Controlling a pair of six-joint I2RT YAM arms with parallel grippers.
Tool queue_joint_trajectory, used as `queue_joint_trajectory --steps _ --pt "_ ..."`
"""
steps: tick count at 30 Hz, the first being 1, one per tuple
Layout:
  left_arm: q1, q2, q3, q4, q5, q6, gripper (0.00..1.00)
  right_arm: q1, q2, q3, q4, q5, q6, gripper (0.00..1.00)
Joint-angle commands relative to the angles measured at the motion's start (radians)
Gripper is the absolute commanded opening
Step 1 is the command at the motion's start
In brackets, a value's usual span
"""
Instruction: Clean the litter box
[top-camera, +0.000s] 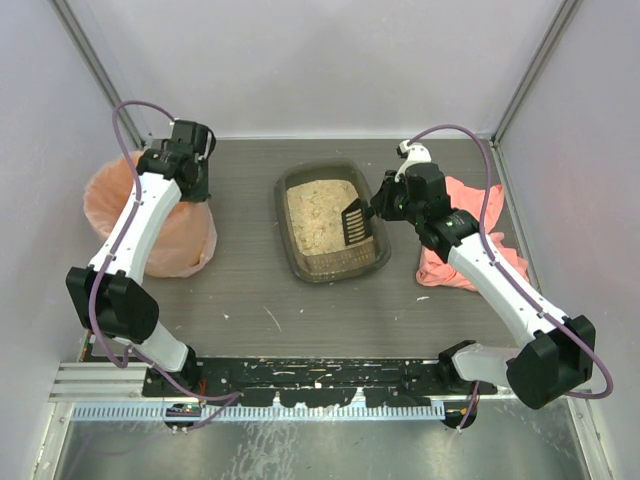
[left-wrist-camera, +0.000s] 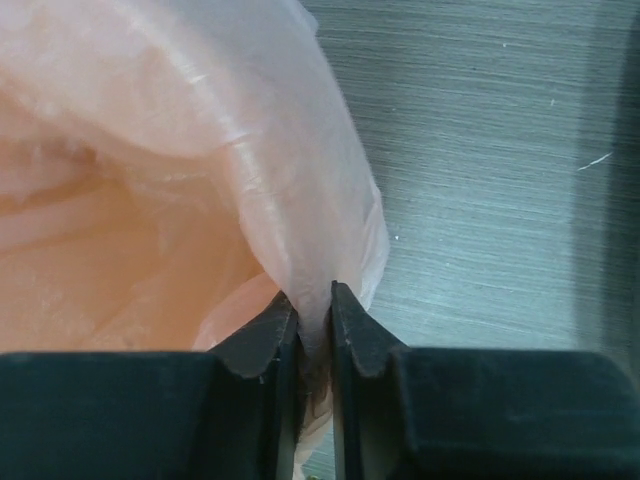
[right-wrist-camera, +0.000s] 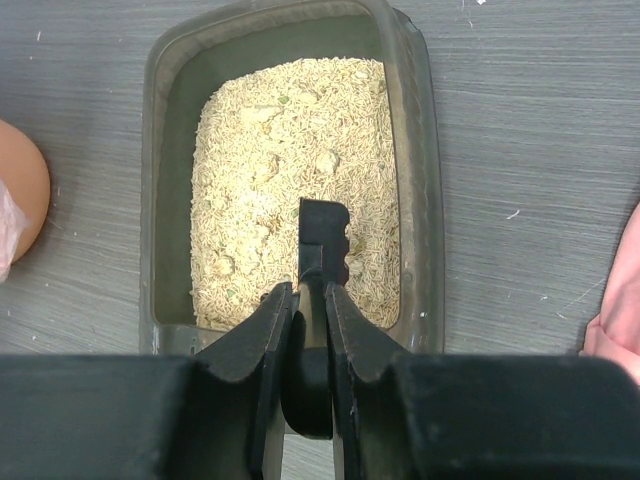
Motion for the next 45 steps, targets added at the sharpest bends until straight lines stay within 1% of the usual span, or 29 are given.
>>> queue_joint_trajectory --steps 1,3,7,12,17,21,26,27,31,36,38,42,45 --pt "0.004 -0.003 0.023 0.014 0.031 0.002 0.11 0.001 -0.039 0.003 0.044 -0.009 0.007 0.01" --pt "0.003 -0.011 0.032 0.019 0.066 0.004 0.07 0.0 -0.042 0.002 0.044 -0.006 0.007 0.01" --pt "-0.005 -0.031 0.048 0.034 0.165 -0.013 0.03 0.0 -0.047 -0.003 0.044 0.005 0.002 0.01" --pt "-0.078 -0.035 0.068 0.058 0.235 -0.044 0.01 0.0 -0.042 -0.011 0.044 0.01 0.002 0.01" --pt "-0.166 -0.001 0.095 0.09 0.241 -0.064 0.0 0.001 -0.041 -0.012 0.044 0.009 0.0 0.01" --pt "-0.24 0.027 0.109 0.143 0.223 -0.045 0.0 0.0 -0.044 -0.01 0.036 0.023 -0.007 0.01" --pt "-0.275 0.07 0.138 0.167 0.229 -0.038 0.03 0.0 -0.046 -0.007 0.028 0.034 -0.011 0.01" --pt "-0.279 0.077 0.143 0.165 0.23 -0.038 0.05 0.001 -0.044 -0.004 0.026 0.035 -0.011 0.01" --pt "-0.282 0.083 0.147 0.167 0.242 -0.038 0.22 0.0 -0.032 0.006 0.016 0.034 -0.011 0.01" --pt "-0.282 0.043 0.154 0.165 0.236 -0.031 0.53 0.0 -0.016 0.03 0.005 0.044 -0.019 0.01" --pt "-0.282 0.016 0.159 0.162 0.227 -0.026 0.64 0.001 -0.004 0.048 -0.008 0.051 -0.027 0.01" --pt "-0.282 -0.068 0.144 0.172 0.185 -0.015 0.76 0.0 0.019 0.081 -0.03 0.062 -0.044 0.01" --pt "-0.282 -0.173 0.072 0.228 0.147 -0.007 0.83 0.0 0.042 0.112 -0.045 0.071 -0.063 0.01"
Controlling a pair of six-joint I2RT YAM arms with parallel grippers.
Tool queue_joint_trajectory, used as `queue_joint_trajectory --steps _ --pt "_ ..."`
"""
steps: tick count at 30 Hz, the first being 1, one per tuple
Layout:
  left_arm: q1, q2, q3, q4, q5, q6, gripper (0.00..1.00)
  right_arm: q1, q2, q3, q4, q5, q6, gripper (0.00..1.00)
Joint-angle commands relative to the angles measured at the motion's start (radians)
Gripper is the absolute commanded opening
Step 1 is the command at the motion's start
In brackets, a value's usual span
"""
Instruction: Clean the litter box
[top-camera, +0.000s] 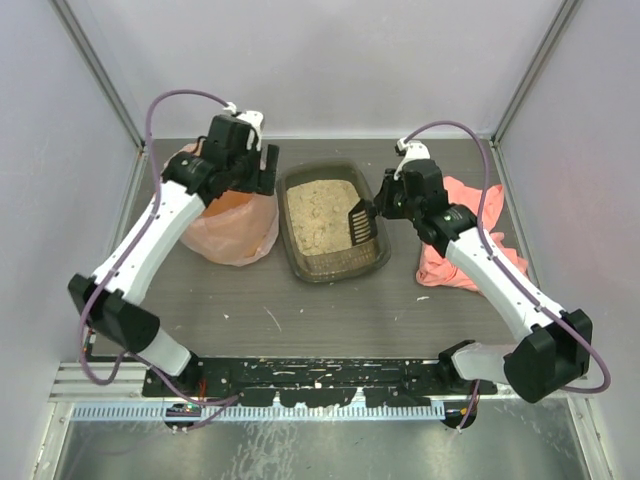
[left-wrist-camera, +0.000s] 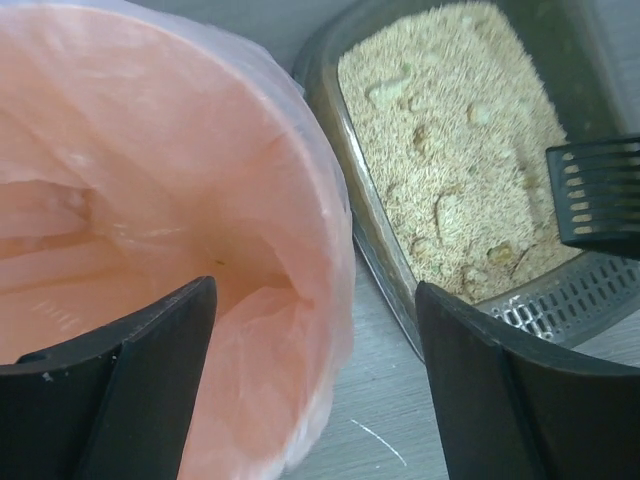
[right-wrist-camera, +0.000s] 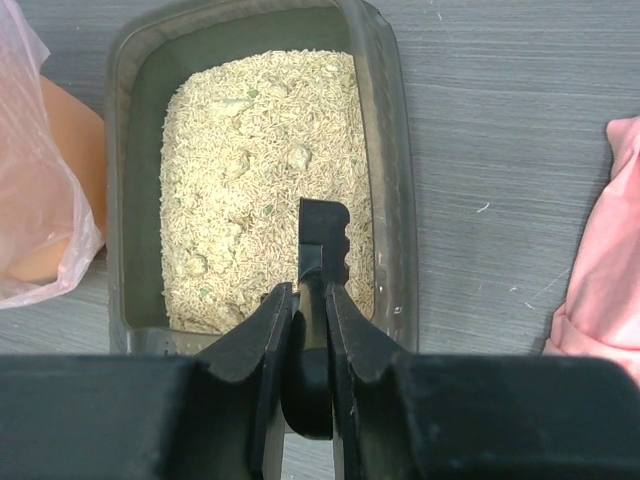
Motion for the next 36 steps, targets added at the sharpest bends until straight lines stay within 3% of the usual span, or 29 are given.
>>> queue_joint_trajectory --steps 1,10,14,26,36 --pt "-0.002 -0.22 -0.059 0.12 -0.066 0.021 0.84 0.0 0.028 0.096 -0.007 0.029 -0.045 0.01" --pt "-0.002 -0.63 -0.431 0.307 -0.095 0.029 1.0 0.001 0.194 0.278 -0.089 0.023 -0.117 0.01" --pt "-0.002 -0.742 -0.537 0.369 -0.126 0.037 0.98 0.012 0.307 0.399 -0.15 0.029 -0.172 0.01" --pt "0.001 -0.858 -0.634 0.44 -0.166 0.05 0.98 0.165 0.6 0.757 -0.366 0.377 -0.326 0.01" --pt "0.019 -0.893 -0.646 0.426 -0.214 0.051 0.98 0.246 0.745 0.895 -0.437 0.564 -0.342 0.01"
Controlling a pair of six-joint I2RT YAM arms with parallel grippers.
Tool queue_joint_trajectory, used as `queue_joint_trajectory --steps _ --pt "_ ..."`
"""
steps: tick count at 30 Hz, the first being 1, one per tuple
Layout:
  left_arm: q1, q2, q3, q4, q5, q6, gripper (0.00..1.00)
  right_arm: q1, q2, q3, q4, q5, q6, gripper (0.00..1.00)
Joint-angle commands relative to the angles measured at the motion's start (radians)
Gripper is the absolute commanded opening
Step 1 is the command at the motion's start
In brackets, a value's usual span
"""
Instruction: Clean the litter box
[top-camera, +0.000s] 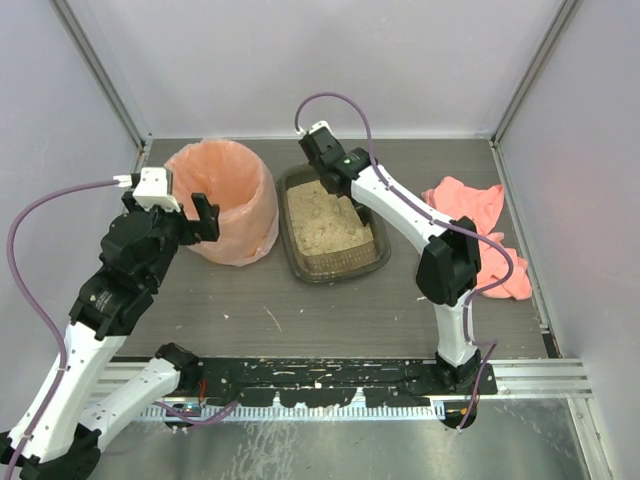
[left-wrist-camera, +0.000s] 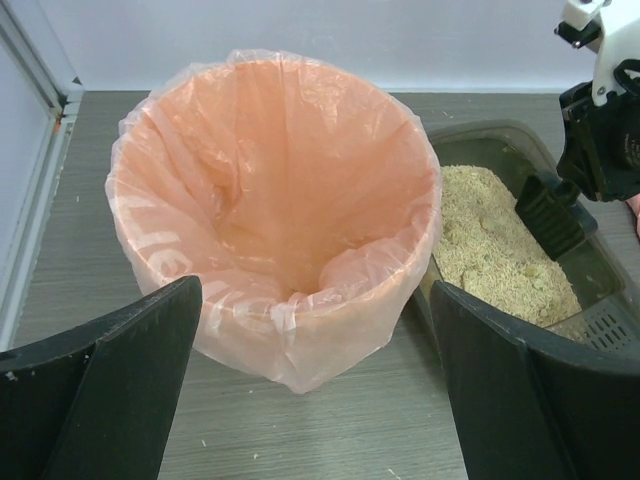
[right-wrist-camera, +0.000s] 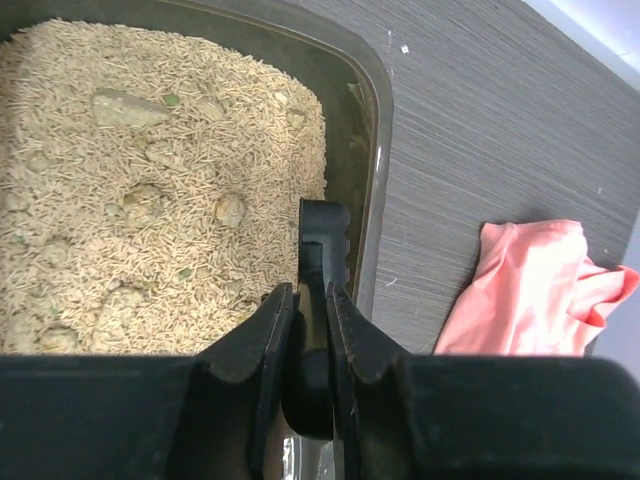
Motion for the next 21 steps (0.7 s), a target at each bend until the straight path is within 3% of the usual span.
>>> queue_joint_trajectory --steps 1,9,21 --pt "0.02 -0.019 -0.003 0.065 -0.018 0.011 0.98 0.009 0.014 0.09 -0.034 0.131 -0.023 0.01" --pt "0.028 -0.013 -0.007 0.058 -0.007 0.009 0.99 0.015 0.066 0.129 -0.076 0.11 0.005 0.01" --pt "0.029 0.002 -0.005 0.049 0.011 0.002 1.0 -0.045 0.032 0.063 -0.021 -0.153 0.12 0.01"
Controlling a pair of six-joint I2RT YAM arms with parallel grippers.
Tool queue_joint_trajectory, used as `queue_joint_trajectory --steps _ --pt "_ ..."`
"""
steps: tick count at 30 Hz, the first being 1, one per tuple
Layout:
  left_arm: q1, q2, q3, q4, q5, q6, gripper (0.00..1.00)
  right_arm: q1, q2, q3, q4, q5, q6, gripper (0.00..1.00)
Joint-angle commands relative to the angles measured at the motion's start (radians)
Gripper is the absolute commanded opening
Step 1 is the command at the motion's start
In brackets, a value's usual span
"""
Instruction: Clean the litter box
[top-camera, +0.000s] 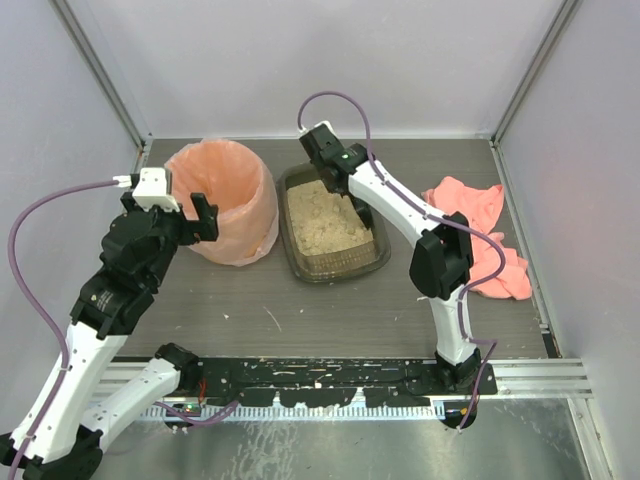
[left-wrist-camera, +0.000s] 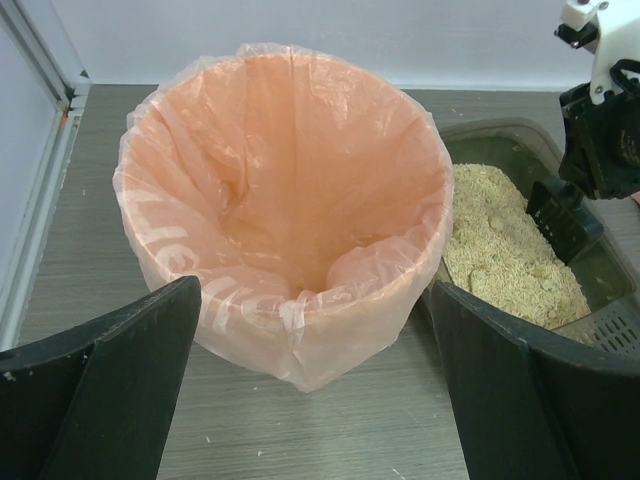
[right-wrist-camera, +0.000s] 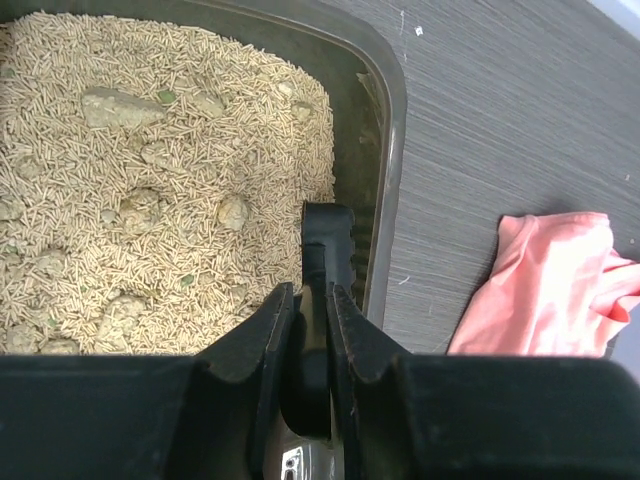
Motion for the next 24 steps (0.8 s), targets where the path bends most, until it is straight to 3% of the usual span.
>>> queue_joint_trajectory --steps 1,24 --pt "0.005 0.005 0.007 0.048 0.01 0.003 0.99 -0.047 -0.069 -0.037 0.073 -0.185 0.099 0.01" --pt "0.006 0.034 0.011 0.037 0.022 -0.012 0.96 -0.163 -0.147 -0.205 0.341 -0.521 0.24 0.01"
